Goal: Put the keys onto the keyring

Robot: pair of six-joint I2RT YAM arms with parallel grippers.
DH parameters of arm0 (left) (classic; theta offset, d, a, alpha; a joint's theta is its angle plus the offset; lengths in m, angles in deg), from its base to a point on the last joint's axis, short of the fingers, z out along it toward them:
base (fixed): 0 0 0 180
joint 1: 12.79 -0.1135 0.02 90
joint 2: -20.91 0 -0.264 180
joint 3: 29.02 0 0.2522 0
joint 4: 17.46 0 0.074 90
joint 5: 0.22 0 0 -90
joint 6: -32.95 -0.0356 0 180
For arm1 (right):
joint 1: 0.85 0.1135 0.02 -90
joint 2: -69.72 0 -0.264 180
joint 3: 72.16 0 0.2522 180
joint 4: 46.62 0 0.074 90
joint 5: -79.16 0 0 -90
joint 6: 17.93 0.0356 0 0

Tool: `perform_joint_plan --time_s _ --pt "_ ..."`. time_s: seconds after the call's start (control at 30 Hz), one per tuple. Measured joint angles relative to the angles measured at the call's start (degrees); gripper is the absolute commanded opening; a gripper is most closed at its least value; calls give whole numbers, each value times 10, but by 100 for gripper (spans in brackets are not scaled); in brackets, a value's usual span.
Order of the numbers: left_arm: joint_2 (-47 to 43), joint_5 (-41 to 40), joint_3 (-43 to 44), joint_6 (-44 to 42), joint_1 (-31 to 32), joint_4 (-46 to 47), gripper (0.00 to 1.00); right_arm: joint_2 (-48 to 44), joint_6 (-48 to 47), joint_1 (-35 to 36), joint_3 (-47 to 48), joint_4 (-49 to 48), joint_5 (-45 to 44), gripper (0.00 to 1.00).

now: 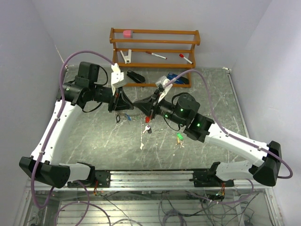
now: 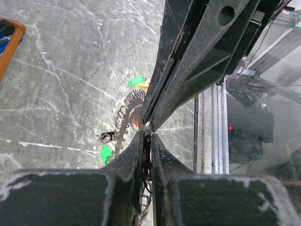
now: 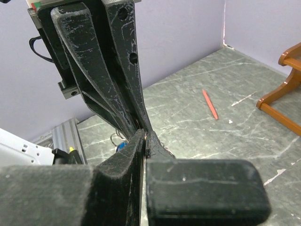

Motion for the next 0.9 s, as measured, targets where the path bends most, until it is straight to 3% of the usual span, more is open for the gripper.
perform_joint_plan --time_s 0.8,0.9 --pt "11 -12 28 -29 6 -26 7 -38 24 2 -30 14 -18 0" --pt "10 -17 28 -34 6 -27 7 -38 25 2 -30 17 -16 15"
